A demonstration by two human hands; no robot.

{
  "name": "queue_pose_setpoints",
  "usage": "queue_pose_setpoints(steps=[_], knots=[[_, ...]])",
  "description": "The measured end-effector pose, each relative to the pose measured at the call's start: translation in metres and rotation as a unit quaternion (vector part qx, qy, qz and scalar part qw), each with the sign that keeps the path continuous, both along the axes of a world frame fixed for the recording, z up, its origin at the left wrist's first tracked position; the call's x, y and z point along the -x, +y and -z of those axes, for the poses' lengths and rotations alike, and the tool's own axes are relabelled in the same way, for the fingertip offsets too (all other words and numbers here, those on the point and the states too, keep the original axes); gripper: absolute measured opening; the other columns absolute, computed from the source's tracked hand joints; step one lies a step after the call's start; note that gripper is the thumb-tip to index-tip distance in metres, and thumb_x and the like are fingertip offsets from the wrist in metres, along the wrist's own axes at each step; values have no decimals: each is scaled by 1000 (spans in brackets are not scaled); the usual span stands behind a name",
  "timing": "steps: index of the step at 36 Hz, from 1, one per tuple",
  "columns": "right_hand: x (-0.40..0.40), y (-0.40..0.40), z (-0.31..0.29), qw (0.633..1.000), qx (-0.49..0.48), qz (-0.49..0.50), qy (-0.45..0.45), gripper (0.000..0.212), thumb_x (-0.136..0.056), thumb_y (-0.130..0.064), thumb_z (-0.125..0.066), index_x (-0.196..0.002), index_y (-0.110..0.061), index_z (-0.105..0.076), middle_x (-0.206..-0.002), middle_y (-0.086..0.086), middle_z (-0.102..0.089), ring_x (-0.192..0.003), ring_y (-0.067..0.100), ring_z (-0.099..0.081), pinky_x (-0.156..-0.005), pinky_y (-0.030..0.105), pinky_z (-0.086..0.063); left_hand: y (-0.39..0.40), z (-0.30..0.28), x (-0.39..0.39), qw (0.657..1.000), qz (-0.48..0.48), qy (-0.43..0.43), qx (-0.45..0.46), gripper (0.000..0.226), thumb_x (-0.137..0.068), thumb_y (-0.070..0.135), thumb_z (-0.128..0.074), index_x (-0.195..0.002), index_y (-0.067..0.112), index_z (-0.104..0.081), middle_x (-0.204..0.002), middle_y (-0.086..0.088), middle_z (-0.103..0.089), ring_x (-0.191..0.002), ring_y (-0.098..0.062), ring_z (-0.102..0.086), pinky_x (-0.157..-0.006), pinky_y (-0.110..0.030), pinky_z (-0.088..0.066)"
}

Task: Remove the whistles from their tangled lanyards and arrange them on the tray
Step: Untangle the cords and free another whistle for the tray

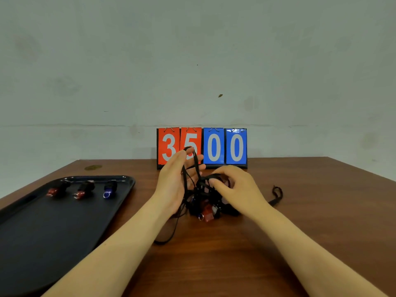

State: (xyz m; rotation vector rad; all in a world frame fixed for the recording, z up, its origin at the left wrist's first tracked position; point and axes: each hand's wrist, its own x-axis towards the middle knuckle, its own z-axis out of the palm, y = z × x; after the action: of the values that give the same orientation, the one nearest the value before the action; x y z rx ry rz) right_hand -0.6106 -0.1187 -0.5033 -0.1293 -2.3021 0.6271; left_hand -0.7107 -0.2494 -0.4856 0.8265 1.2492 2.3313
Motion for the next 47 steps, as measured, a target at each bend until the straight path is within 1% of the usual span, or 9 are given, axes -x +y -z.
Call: queue_pose_setpoints(steps=[3,7,13,18,24,30,36,41,47], knots=[[-2,-6,0,997,57,-33,29,14,-92,-30,-58,-101,-40,-57,-99,-23,-59,-91,-8,-53,-75,14,-42,0,0,-2,1000,7,7,1,31,-101,30,-45,-126,18,-59,-102,-5,-74,-87,-19,-72,-70,-31,-58],[3,-11,6,998,59,-31,-12,31,-81,-55,-63,-107,-38,-59,-103,-25,-62,-99,-5,-58,-84,15,-48,2,2,-4,1000,29,4,-2,31,-100,30,-46,-126,19,-60,-108,-7,-73,-87,-18,-72,-68,-31,-58],[3,-13,2,988,140,-70,-10,9,-93,-30,-60,-89,-27,-67,-77,-15,-67,-76,-2,-61,-69,11,-48,1,1,3,998,7,-50,-25,23,-100,27,-48,-114,18,-65,-93,-3,-74,-87,-19,-70,-76,-34,-57],[2,-8,-4,973,222,-49,48,31,-93,-25,-61,-62,-19,-59,-55,-10,-59,-57,-1,-54,-69,16,-47,1,0,9,990,11,-131,-47,17,-99,24,-53,-107,15,-65,-75,-1,-68,-69,-13,-67,-67,-31,-57],[-6,-1,-14,960,258,-55,98,22,-92,-20,-61,-72,-17,-69,-58,-4,-63,-58,3,-60,-61,9,-46,2,3,19,986,4,-160,-38,18,-100,22,-49,-106,10,-61,-63,3,-50,-52,-6,-45,-50,-18,-44],[-11,21,-26,837,491,-158,183,24,-98,-14,-48,-81,-9,-64,-56,-1,-49,-56,11,-52,-59,22,-44,-7,-1,31,995,-25,-89,-20,17,-98,16,-51,-111,7,-59,-63,4,-42,-52,-6,-40,-51,-18,-45],[-7,35,-23,718,616,-186,264,43,-96,-8,-46,-56,-14,-57,-62,-2,-35,-43,6,-27,-43,16,-28,-2,5,21,949,-121,190,219,22,-97,19,-54,-118,23,-58,-107,3,-63,-56,-3,-59,-75,-24,-54],[-11,44,-20,852,477,46,213,27,-91,-15,-50,-64,-13,-47,-61,0,-31,-51,10,-25,-50,23,-23,-2,12,16,845,-85,376,371,9,-97,26,-56,-102,26,-62,-99,9,-65,-70,-3,-66,-59,-10,-47],[-9,50,-7,939,278,175,104,31,-98,-19,-44,-82,5,-58,-68,9,-49,-65,17,-40,-56,30,-31,-3,12,18,838,-5,353,416,15,-93,28,-62,-101,18,-70,-94,5,-72,-77,-4,-70,-75,-20,-56]])
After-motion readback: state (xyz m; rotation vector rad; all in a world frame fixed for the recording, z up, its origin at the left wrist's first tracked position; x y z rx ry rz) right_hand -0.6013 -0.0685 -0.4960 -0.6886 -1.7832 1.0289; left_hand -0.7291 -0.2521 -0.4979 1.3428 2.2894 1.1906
